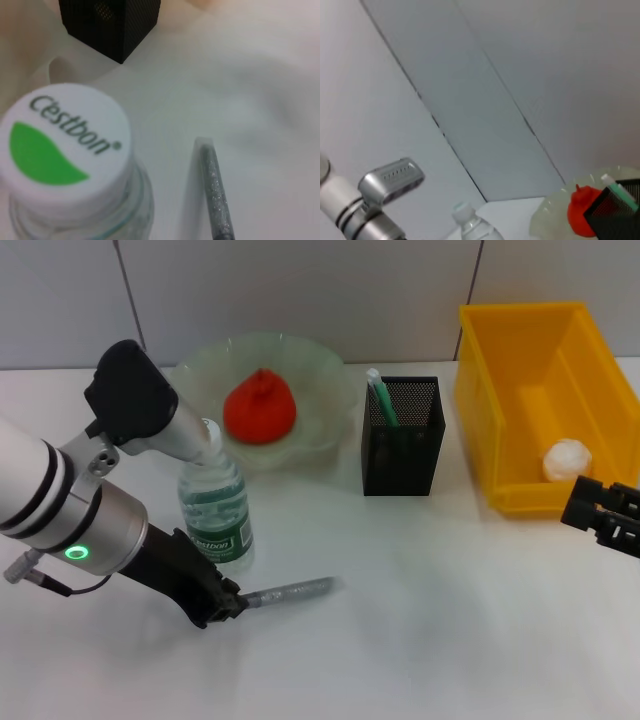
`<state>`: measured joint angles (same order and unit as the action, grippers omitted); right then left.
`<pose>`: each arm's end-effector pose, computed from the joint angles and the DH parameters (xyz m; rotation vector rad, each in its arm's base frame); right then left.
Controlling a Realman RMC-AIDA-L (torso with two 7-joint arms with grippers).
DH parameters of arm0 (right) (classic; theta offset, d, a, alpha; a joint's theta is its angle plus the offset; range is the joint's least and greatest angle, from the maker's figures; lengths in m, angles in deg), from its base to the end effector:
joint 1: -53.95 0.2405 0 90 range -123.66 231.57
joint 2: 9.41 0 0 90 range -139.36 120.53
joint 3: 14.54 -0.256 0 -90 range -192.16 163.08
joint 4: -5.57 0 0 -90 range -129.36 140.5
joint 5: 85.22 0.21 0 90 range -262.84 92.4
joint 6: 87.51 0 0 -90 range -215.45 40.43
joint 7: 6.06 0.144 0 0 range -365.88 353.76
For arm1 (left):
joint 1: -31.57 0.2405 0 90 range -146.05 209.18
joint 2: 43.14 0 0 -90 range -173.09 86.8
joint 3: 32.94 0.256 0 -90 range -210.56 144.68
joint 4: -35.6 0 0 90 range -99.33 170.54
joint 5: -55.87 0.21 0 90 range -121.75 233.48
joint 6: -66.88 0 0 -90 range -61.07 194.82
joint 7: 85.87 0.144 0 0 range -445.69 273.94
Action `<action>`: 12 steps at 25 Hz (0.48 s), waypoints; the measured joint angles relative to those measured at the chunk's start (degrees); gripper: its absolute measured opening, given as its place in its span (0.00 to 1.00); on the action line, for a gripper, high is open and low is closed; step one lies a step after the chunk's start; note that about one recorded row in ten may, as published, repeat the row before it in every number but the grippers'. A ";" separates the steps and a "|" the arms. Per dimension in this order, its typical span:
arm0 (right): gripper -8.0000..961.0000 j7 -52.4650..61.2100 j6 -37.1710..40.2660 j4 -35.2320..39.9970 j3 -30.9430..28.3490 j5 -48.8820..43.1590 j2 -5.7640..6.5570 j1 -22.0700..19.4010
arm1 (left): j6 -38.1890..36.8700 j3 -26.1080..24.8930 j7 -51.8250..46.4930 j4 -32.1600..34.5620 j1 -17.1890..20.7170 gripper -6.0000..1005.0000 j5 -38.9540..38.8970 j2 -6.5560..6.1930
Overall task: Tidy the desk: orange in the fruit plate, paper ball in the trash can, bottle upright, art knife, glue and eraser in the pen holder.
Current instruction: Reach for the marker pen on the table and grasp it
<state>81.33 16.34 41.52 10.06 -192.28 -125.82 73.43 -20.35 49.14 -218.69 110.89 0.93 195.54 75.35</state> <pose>0.3095 0.2692 0.0598 -2.3980 0.9666 1.1303 -0.1895 0.3367 -0.0175 -2.8171 -0.7105 0.4243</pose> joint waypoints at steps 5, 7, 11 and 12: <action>0.70 -0.56 -0.04 -3.77 -0.29 0.04 0.85 -0.23 | -0.50 -0.54 0.59 -0.61 -0.47 0.15 -0.26 -0.02; 0.70 -0.56 0.01 -4.58 -0.05 -0.01 0.84 0.11 | -0.50 -0.49 0.59 -0.60 -0.66 0.15 -0.27 -0.02; 0.70 -0.07 -0.72 -11.18 0.25 -1.88 0.68 3.09 | -0.60 -0.49 0.04 -0.11 -1.45 0.15 -0.15 0.05; 0.70 -0.07 -0.72 -11.18 0.25 -1.88 0.68 3.09 | -0.60 -0.49 0.04 -0.11 -1.45 0.15 -0.15 0.05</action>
<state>81.26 15.62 30.34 10.31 -194.17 -125.14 76.52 -20.95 48.65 -218.65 110.78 -0.53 195.39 75.40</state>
